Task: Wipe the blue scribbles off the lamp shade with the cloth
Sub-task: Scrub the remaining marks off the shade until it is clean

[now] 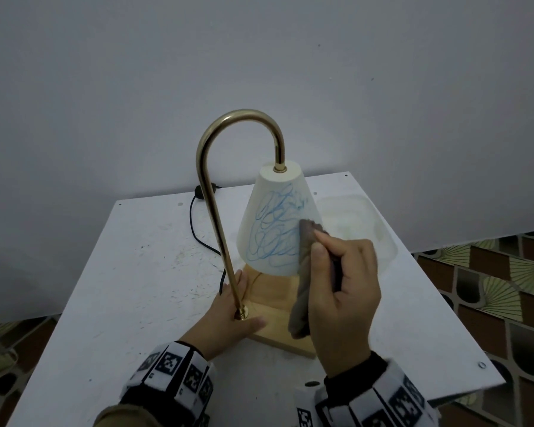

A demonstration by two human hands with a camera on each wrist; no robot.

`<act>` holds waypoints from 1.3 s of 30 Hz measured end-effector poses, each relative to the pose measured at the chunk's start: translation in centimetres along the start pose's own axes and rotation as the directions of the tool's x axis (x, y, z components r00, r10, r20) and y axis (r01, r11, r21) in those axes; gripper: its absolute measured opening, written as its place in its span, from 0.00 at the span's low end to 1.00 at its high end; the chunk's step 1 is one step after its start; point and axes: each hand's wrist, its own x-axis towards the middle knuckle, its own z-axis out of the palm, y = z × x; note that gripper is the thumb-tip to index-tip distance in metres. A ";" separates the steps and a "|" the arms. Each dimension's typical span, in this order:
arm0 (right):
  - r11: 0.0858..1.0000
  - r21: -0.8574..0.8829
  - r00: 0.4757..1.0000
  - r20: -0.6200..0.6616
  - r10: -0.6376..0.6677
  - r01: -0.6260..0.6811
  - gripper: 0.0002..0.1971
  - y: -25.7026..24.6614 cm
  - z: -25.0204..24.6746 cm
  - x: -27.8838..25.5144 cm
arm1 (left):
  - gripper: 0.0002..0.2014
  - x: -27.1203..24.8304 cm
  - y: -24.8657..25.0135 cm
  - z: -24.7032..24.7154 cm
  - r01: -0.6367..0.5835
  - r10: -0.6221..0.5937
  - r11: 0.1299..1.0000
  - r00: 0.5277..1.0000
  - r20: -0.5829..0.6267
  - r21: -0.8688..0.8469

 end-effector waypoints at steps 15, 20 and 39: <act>0.995 0.096 0.998 0.051 0.030 -0.035 0.04 -1.7 0.4 2.5 | 0.58 0.4 -0.8 0.2 -0.017 0.016 0.998 1.000 -0.014 -0.053; 0.998 0.055 0.998 0.046 0.036 -0.039 0.08 -0.2 -0.6 0.3 | 0.54 0.3 0.0 0.3 -0.002 0.002 1.000 1.000 -0.005 0.012; 0.988 0.124 0.989 0.128 0.076 -0.092 0.05 -1.3 -0.8 2.3 | 0.57 1.0 -1.2 0.5 -0.031 0.031 0.999 0.999 -0.022 -0.023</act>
